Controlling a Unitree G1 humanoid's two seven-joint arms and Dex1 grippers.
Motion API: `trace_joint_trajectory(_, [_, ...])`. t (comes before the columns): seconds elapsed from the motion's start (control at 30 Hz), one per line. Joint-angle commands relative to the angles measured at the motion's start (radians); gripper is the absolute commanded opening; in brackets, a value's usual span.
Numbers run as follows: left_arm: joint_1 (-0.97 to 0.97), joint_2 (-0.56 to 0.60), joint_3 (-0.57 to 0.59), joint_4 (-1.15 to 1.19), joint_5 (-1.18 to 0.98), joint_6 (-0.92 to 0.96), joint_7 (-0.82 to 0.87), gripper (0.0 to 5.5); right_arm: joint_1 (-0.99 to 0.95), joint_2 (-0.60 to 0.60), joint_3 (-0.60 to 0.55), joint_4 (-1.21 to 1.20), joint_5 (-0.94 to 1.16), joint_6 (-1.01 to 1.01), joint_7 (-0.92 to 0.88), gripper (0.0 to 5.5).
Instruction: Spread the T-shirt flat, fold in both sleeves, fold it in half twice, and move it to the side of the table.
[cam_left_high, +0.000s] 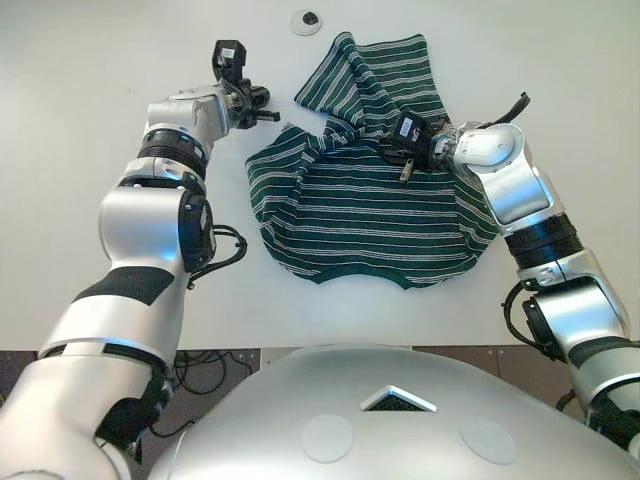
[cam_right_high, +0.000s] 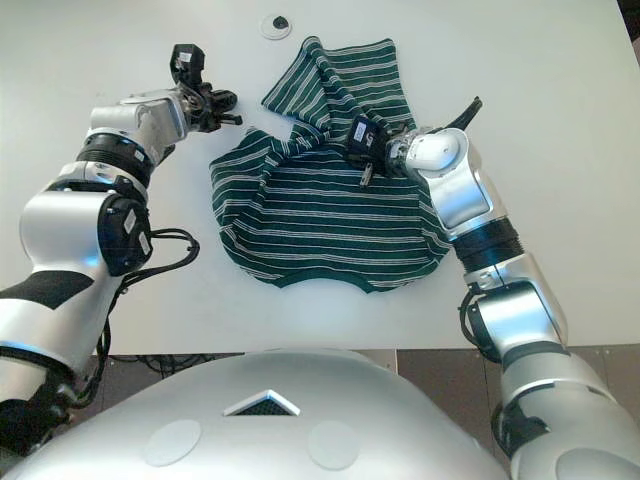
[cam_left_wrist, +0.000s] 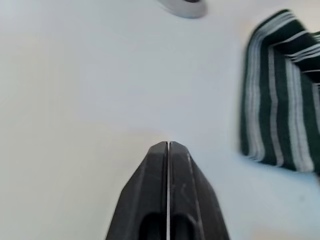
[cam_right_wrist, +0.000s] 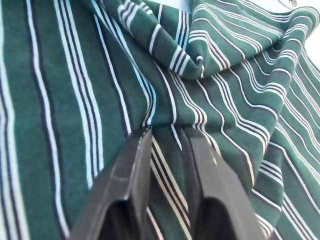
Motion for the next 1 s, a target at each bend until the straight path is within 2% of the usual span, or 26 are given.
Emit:
trace_joint_trajectory(0.03, [-0.026,-0.018,0.073,-0.005,-0.066,0.037,-0.119,0.03,0.081,-0.013,0.052,0.034,-0.026,0.063,0.040,1.01])
trace_joint_trajectory(0.27, [-0.031,-0.058,0.108,-0.017,-0.096,0.084,-0.220,0.03,0.107,-0.020,0.119,-0.025,-0.031,0.078,0.105,1.01])
trace_joint_trajectory(0.53, [0.024,-0.038,0.084,0.019,-0.028,0.088,-0.090,0.03,0.097,-0.051,0.142,-0.061,-0.037,0.078,0.150,1.01])
trace_joint_trajectory(0.7, [0.060,-0.028,0.096,0.024,-0.025,0.079,-0.075,0.03,0.089,-0.050,0.135,-0.058,-0.032,0.083,0.142,1.01])
trace_joint_trajectory(0.9, [0.015,-0.038,0.113,-0.019,-0.063,0.044,-0.235,0.03,0.091,-0.046,0.139,-0.067,-0.029,0.089,0.142,1.01])
trace_joint_trajectory(1.0, [0.013,-0.056,0.106,-0.020,-0.057,0.038,-0.255,0.03,0.085,-0.046,0.146,-0.066,-0.031,0.086,0.149,1.01])
